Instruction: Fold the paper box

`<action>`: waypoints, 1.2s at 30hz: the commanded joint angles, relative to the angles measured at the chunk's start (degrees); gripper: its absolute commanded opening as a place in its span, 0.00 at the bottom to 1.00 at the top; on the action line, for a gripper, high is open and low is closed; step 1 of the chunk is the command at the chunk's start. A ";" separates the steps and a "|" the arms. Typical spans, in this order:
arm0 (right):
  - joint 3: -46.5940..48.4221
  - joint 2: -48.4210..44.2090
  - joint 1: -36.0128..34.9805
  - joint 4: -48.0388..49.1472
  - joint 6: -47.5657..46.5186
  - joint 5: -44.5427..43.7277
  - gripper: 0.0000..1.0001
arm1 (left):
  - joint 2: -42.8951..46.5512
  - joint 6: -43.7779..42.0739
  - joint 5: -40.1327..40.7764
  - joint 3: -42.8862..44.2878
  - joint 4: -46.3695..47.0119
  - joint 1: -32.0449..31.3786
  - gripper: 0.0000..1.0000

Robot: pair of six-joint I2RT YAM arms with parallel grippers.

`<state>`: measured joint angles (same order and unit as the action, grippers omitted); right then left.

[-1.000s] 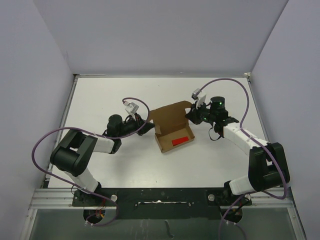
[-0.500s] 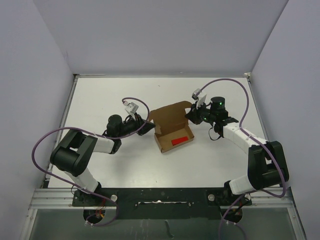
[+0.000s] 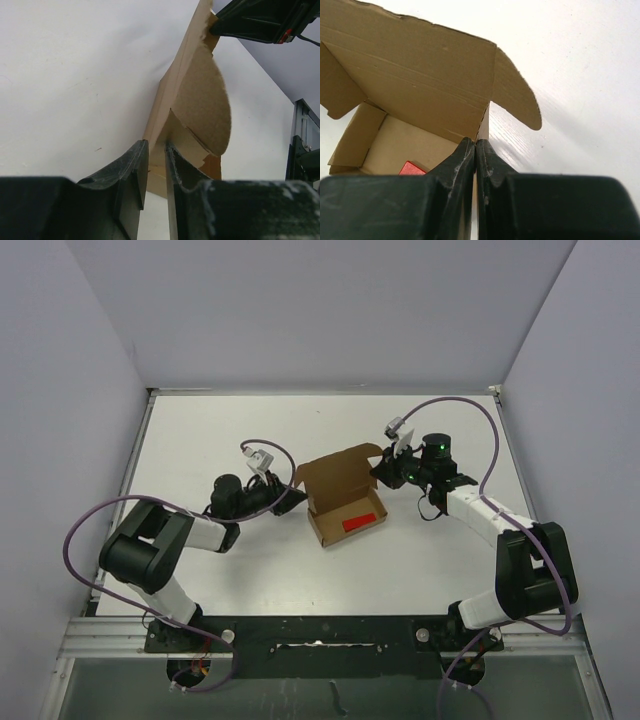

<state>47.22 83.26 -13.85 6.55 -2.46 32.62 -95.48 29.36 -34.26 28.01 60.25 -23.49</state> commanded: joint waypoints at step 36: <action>-0.05 -1.44 0.00 0.53 0.93 3.75 0.00 | 35.93 -1.83 45.15 9.99 -60.80 -17.93 0.33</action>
<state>47.11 83.24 -13.85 5.98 -2.24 35.16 -55.31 29.61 4.45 33.36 4.03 -41.15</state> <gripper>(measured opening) 0.037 0.311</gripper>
